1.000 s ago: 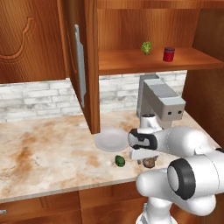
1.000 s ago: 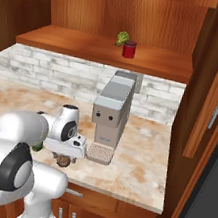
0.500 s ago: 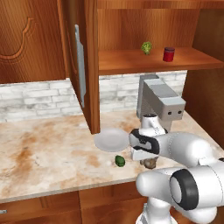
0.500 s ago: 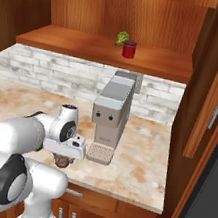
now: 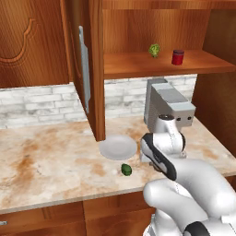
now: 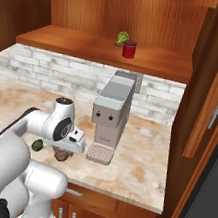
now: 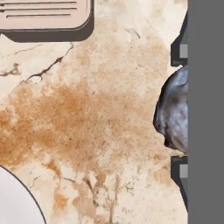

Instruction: Pick the avocado and bread from the counter and place them on the plate. Then pick the jam from the cabinet and place it next to the plate. Lastly close the cabinet door.

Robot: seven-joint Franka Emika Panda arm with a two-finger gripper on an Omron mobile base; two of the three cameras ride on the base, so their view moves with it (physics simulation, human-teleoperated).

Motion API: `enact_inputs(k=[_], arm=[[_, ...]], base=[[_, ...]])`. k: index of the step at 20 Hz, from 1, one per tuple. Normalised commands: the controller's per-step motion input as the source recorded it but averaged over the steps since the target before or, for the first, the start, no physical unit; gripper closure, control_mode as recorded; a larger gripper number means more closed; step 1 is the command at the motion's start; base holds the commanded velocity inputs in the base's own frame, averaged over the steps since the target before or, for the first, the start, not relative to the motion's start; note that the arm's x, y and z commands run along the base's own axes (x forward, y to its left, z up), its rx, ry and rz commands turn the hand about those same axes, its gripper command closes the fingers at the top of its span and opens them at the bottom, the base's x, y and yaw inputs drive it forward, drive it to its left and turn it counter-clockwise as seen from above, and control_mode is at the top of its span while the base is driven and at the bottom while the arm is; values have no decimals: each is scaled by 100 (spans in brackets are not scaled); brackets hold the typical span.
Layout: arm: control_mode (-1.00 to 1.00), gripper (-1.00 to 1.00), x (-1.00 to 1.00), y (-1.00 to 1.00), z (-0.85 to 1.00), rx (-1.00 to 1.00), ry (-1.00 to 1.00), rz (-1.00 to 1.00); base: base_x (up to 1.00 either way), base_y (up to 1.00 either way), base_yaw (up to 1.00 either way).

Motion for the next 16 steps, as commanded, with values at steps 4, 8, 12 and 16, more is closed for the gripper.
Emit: enact_inputs(k=[4, 8, 12, 16], arm=[[-100, 100, 0, 6, 35, 0, -14, -7], [-100, 100, 12, 8, 33, 0, -13, -3], [-100, 100, 35, 15, 27, 0, -4, 0], [-100, 100, 39, 15, 24, 0, -1, 0]], base=[[0, 0, 0], [0, 0, 0], [0, 0, 0], [0, 0, 0]])
